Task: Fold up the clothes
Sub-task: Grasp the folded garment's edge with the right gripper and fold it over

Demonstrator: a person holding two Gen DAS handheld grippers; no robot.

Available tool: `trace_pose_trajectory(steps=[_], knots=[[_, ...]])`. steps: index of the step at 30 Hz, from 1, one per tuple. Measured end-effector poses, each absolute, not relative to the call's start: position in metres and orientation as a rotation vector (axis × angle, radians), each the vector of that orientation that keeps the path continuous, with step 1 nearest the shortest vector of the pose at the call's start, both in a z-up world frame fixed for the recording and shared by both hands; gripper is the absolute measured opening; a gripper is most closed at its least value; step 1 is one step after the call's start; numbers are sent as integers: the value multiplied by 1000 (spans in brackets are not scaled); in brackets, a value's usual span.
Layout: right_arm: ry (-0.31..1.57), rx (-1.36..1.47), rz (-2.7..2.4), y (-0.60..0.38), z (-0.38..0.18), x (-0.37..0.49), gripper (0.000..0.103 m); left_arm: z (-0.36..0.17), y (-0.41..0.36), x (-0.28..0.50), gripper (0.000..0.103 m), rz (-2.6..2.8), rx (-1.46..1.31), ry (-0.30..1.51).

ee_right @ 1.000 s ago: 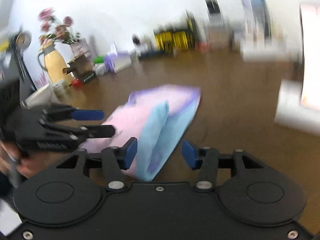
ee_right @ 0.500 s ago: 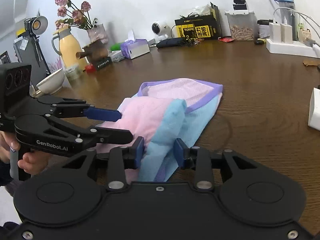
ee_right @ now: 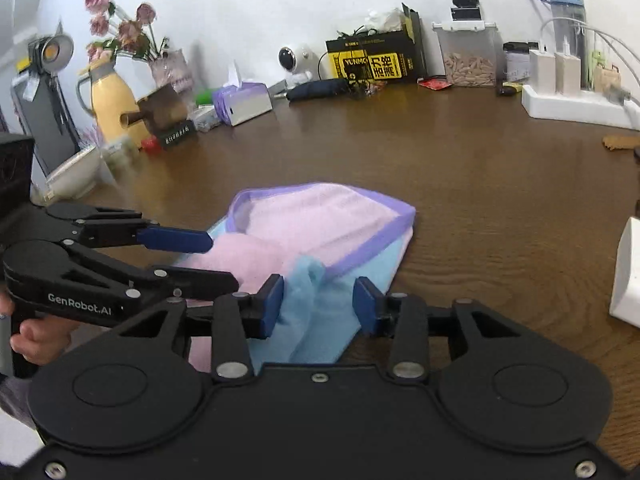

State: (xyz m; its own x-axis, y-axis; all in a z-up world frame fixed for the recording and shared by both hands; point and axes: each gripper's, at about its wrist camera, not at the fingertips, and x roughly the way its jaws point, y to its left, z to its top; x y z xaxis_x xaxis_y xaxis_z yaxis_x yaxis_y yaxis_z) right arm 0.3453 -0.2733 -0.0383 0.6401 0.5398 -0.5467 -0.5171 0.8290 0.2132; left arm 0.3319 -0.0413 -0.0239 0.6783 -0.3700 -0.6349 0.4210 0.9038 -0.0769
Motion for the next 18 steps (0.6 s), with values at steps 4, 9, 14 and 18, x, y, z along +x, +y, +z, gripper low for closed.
trace_pose_trajectory(steps=[4,9,14,18], knots=[[606,-6,596,-270,-27,335,48,-8,-33,322,60,-482,64,643],[559,7,571,-292,-2,349,75,25,0,338,76,-497,114,530],[676,73,605,-301,-6,403,72,1,15,403,74,-493,62,725],[735,39,633,-298,-20,427,58,-15,18,431,68,-550,61,799]])
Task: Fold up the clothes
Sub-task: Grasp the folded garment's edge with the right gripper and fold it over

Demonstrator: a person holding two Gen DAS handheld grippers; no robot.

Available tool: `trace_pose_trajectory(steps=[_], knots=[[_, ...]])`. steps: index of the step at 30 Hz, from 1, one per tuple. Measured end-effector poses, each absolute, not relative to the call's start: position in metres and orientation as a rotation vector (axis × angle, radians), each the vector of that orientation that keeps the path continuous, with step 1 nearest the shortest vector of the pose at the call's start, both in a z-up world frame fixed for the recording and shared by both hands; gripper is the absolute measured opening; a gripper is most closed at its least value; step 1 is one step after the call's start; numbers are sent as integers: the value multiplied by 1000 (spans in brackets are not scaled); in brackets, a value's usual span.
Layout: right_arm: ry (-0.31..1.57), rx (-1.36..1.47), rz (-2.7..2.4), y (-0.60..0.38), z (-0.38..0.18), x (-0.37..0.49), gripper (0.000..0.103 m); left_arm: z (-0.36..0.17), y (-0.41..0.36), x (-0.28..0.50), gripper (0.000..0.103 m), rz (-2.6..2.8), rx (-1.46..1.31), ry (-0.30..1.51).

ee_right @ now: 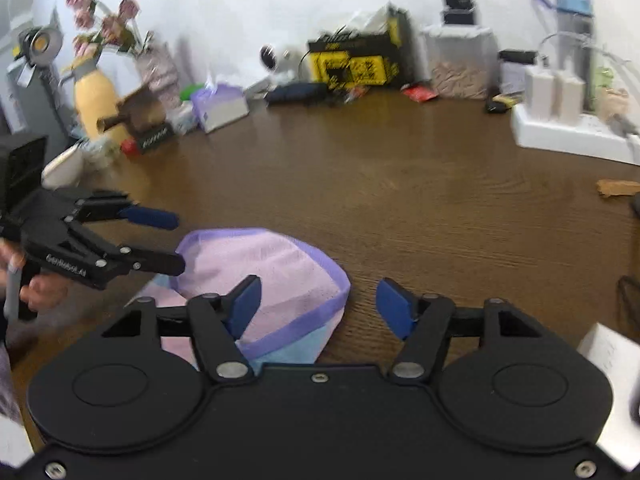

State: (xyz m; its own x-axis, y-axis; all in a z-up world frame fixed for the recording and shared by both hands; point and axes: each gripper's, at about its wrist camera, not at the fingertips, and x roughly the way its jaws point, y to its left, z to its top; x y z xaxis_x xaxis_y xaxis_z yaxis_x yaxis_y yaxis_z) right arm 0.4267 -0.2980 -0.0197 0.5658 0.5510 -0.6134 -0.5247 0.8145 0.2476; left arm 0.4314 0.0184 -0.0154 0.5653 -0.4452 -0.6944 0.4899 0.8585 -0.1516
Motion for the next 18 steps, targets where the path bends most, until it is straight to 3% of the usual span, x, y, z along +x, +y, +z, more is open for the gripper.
trace_pose_trajectory(steps=[5,6,7,9,18], knots=[[737,-13,634,-293,-30,429,41,-17,27,450,62,-619,-3,813],[729,-33,630,-290,-31,428,35,-18,28,452,51,-638,-10,812],[718,-56,629,-287,-31,426,29,-19,27,455,29,-647,-10,814],[699,-104,629,-283,-32,422,8,-22,30,457,9,-624,-12,830],[609,-131,623,-286,-22,404,6,-9,33,450,2,-616,-44,783]])
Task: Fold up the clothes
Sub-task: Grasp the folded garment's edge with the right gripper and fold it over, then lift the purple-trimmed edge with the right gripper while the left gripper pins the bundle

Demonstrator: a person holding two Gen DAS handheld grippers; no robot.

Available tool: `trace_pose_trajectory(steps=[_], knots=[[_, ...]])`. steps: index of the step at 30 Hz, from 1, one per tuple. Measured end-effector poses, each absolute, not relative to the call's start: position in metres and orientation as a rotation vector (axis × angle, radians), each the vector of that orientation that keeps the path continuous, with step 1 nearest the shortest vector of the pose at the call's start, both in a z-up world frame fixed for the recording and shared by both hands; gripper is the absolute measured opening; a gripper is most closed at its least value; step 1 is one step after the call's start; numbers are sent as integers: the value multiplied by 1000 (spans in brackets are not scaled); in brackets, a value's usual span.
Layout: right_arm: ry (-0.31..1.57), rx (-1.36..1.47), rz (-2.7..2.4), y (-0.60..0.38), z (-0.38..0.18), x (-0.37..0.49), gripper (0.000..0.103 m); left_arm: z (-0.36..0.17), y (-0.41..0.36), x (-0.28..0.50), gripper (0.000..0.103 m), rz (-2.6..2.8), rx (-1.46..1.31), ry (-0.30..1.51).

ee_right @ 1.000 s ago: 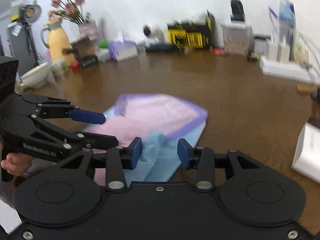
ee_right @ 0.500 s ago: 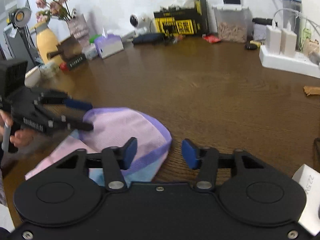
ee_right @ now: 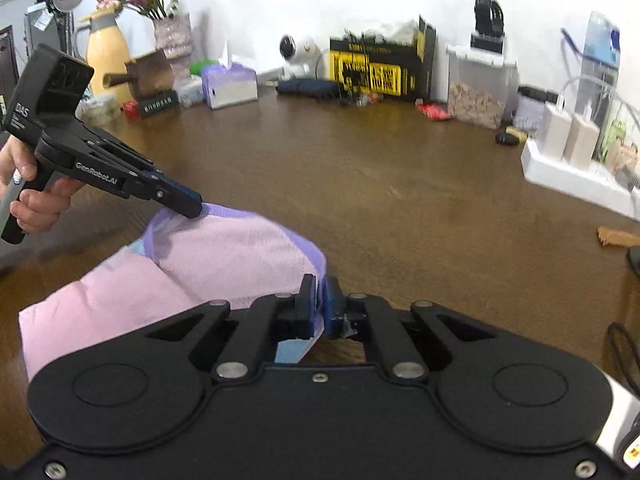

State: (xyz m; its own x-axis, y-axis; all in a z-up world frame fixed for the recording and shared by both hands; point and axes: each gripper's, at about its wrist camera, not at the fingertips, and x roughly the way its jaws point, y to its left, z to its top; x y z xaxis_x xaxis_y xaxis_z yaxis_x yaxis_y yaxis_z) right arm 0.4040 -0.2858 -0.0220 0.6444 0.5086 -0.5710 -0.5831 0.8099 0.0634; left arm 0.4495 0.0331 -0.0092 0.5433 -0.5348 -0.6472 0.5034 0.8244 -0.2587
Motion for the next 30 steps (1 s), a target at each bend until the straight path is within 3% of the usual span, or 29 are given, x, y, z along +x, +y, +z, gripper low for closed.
trace_pose_trajectory(steps=[17,23,30], knots=[[359,-221,705,-298,24,330,6,24,45,370,2,-664,-39,622],[252,-391,854,-293,14,275,7,17,45,314,2,-697,38,568],[280,-568,915,-283,-11,237,7,-2,39,262,2,-659,184,536]])
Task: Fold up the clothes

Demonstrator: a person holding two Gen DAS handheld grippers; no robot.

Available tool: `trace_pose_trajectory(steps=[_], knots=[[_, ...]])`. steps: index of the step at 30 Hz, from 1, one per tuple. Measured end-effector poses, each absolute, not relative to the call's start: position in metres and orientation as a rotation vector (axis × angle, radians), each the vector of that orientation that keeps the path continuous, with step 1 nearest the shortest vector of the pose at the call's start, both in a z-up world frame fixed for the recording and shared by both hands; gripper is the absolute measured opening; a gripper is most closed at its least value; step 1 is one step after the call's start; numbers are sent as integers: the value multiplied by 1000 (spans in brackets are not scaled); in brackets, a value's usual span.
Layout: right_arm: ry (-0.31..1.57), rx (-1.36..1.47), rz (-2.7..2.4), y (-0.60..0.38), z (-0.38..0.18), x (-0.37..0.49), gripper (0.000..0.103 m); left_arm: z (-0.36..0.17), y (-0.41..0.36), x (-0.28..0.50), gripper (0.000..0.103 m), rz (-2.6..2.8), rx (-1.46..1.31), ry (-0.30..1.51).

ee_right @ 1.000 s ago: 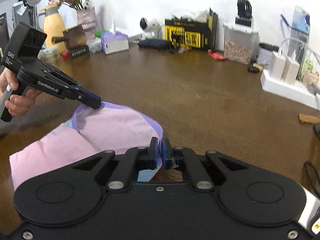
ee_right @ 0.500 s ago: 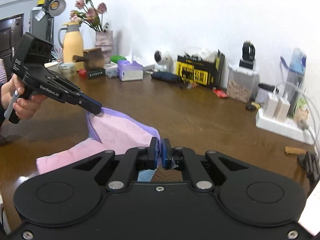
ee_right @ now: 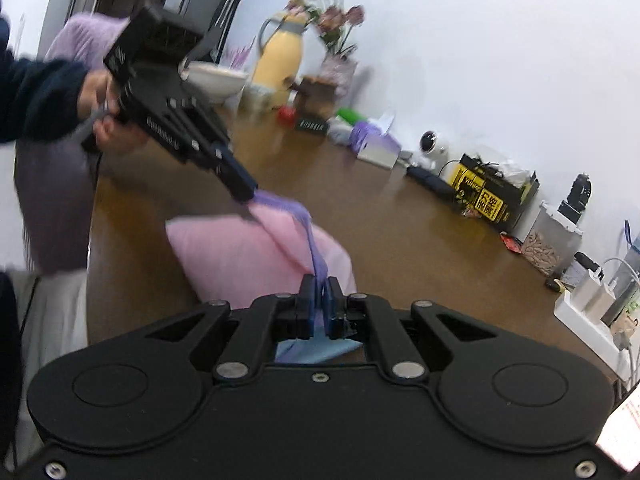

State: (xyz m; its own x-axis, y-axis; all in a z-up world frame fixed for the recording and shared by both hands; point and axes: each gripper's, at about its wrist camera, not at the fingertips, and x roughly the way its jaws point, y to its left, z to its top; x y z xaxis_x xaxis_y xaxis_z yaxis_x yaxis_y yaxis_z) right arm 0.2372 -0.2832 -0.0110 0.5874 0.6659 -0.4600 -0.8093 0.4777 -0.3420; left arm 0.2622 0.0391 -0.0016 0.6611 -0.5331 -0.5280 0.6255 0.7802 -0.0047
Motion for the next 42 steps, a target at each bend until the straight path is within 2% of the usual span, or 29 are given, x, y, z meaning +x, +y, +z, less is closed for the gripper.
trace_pose_trajectory(steps=[3,5,6,8,9,10,13,17,18,19,20,21,22,30,35,42], knots=[[303,-638,935,-276,-17,228,8,-5,32,245,2,-658,229,500],[338,-687,951,-271,-15,225,22,-6,24,227,3,-682,290,426],[346,-695,957,-270,-11,226,33,-7,18,218,3,-697,338,385],[317,-666,962,-272,1,227,45,-8,12,214,3,-713,367,376],[297,-630,960,-273,9,229,56,-10,9,216,3,-713,386,396],[273,-591,963,-272,16,232,60,-13,7,217,3,-706,401,407],[212,-575,1028,-253,25,237,60,-18,6,219,3,-701,419,422],[250,-725,1091,-221,8,250,58,-23,7,216,3,-690,450,433],[284,-744,1087,-216,3,255,48,-25,9,217,3,-677,455,440],[331,-745,1087,-212,-1,262,33,-26,10,219,3,-655,460,451],[359,-721,1094,-211,-1,267,30,-27,13,220,3,-640,461,457],[372,-692,1099,-211,0,269,12,-28,15,222,3,-615,459,470],[369,-678,1091,-211,2,270,4,-29,18,223,3,-601,455,482],[326,-669,1100,-219,12,243,4,-22,19,221,3,-601,442,474],[365,-637,1110,-227,-3,224,4,6,48,228,4,-667,118,486],[382,-633,1116,-228,-18,220,4,7,3,248,4,-631,33,592]])
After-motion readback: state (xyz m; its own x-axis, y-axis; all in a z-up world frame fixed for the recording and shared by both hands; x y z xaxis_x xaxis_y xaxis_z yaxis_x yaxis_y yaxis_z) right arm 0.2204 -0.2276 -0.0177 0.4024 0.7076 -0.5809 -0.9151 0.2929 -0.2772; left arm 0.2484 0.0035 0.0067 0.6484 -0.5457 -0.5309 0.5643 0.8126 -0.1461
